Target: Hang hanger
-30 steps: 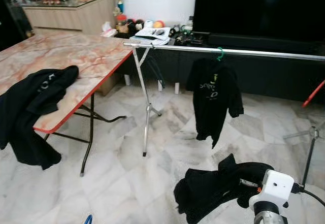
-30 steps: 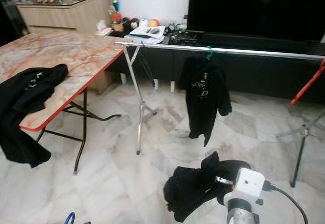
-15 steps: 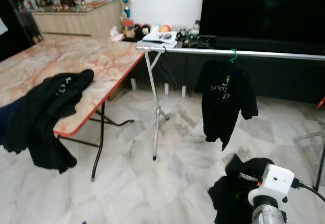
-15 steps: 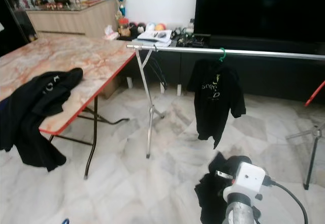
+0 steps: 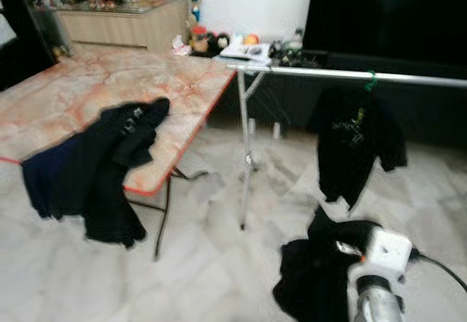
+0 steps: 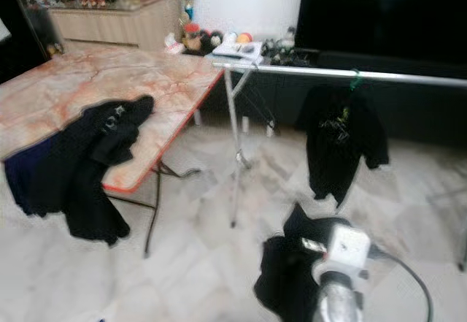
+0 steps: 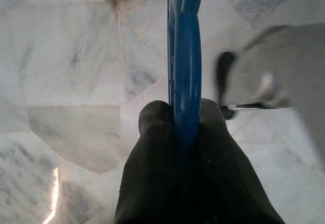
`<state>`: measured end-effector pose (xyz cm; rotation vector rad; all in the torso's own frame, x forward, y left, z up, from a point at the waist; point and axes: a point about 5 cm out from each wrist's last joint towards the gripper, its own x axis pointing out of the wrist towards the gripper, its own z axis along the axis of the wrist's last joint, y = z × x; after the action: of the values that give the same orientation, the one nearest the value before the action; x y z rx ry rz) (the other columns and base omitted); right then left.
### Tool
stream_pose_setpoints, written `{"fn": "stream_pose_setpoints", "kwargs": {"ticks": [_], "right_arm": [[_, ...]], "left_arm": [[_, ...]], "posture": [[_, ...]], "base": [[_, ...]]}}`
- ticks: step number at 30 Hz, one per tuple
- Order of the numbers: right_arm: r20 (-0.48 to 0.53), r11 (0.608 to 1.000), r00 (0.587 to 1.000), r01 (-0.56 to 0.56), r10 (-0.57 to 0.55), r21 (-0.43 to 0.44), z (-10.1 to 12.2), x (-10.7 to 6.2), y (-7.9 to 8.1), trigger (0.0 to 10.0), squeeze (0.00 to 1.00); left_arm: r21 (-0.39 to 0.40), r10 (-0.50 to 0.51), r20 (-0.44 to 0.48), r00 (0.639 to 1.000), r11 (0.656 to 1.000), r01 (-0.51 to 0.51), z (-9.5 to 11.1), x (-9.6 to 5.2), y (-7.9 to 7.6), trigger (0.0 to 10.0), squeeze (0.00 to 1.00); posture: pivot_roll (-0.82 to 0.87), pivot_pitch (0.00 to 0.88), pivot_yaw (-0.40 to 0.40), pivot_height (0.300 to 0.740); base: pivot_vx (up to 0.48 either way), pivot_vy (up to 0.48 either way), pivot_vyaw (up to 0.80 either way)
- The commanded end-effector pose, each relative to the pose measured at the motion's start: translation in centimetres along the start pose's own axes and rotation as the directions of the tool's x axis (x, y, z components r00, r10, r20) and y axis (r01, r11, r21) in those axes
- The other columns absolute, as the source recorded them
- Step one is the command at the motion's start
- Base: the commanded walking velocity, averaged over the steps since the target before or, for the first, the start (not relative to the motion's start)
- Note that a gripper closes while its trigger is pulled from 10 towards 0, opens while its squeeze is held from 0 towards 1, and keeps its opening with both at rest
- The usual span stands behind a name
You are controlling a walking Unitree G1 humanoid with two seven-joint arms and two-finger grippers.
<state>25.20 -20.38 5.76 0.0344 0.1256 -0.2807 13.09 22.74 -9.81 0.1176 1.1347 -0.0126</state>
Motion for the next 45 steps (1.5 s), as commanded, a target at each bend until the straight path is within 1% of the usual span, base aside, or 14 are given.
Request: {"fn": "stream_pose_setpoints", "kwargs": {"ticks": [1,6,9,21,24,28,30,33,35,40,44,45], "right_arm": [[0.054,0.999,0.998,-0.03,0.029,0.011,1.3,0.5,1.1,10.0,0.0],[0.062,0.999,0.997,-0.043,0.042,0.005,1.5,0.5,1.4,10.0,0.0],[0.068,0.999,0.997,-0.045,0.045,0.002,1.7,0.6,1.4,10.0,0.0],[0.086,0.999,0.995,-0.055,0.055,0.0,2.1,0.9,1.8,10.0,0.0],[0.09,0.998,0.994,-0.058,0.058,-0.005,2.2,0.9,1.9,10.0,0.0],[0.097,0.998,0.993,-0.061,0.061,-0.012,2.3,0.9,2.0,10.0,0.0],[0.104,0.998,0.993,-0.062,0.064,-0.017,2.5,0.9,2.1,10.0,0.0],[0.106,0.998,0.992,-0.063,0.065,-0.019,2.6,1.0,2.1,10.0,0.0],[0.113,0.997,0.991,-0.066,0.069,-0.027,2.7,1.0,2.2,10.0,0.0],[0.126,0.996,0.989,-0.076,0.081,-0.04,3.0,1.0,2.4,10.0,0.0],[0.136,0.996,0.987,-0.08,0.085,-0.044,3.2,1.0,2.5,10.0,0.0],[0.139,0.996,0.987,-0.08,0.086,-0.046,3.3,1.0,2.5,10.0,0.0]], "left_arm": [[0.02,0.024,-0.009,1.0,1.0,-0.024,0.0,0.0,0.3,10.0,0.0],[0.017,0.015,-0.009,1.0,1.0,-0.015,0.1,0.1,-0.7,10.0,0.0],[0.017,0.014,-0.009,1.0,1.0,-0.014,0.1,0.2,-0.9,10.0,0.0],[0.019,0.012,-0.005,1.0,1.0,-0.012,0.4,0.3,-1.1,10.0,0.0],[0.018,0.013,0.001,1.0,1.0,-0.013,0.5,0.2,-0.7,10.0,0.0],[0.016,0.022,0.015,1.0,1.0,-0.022,0.8,0.0,0.9,10.0,0.0],[0.014,0.032,0.022,0.999,0.999,-0.032,0.9,-0.4,2.4,10.0,0.0],[0.014,0.035,0.022,0.999,0.999,-0.035,0.9,-0.5,2.9,10.0,0.0],[0.012,0.04,0.021,0.999,0.999,-0.04,0.8,-0.7,3.7,10.0,0.0],[0.012,0.038,0.02,0.999,0.999,-0.038,0.6,-0.8,3.9,10.0,0.0],[0.014,0.033,0.012,0.999,0.999,-0.033,0.3,-0.6,3.2,10.0,0.0],[0.014,0.03,0.011,0.999,0.999,-0.03,0.3,-0.5,2.6,10.0,0.0]], "posture": [[0.09,0.028,0.021,0.74],[0.09,0.029,0.019,0.74],[0.1,0.03,0.018,0.74],[0.1,0.031,0.016,0.74],[0.1,0.03,0.015,0.74],[0.1,0.032,0.014,0.74],[0.1,0.032,0.013,0.74],[0.1,0.032,0.013,0.74],[0.1,0.032,0.013,0.74],[0.1,0.033,0.011,0.74],[0.1,0.034,0.01,0.74],[0.1,0.034,0.01,0.74]], "base": [[0.0,0.461,0.0],[0.0,0.46,0.0],[0.0,0.46,0.0],[0.0,0.456,0.0],[0.0,0.454,0.0],[0.0,0.454,0.0],[0.0,0.454,0.0],[0.0,0.454,0.0],[0.0,0.454,0.0],[0.0,0.452,0.0],[0.0,0.448,0.0],[0.0,0.442,0.0]]}}
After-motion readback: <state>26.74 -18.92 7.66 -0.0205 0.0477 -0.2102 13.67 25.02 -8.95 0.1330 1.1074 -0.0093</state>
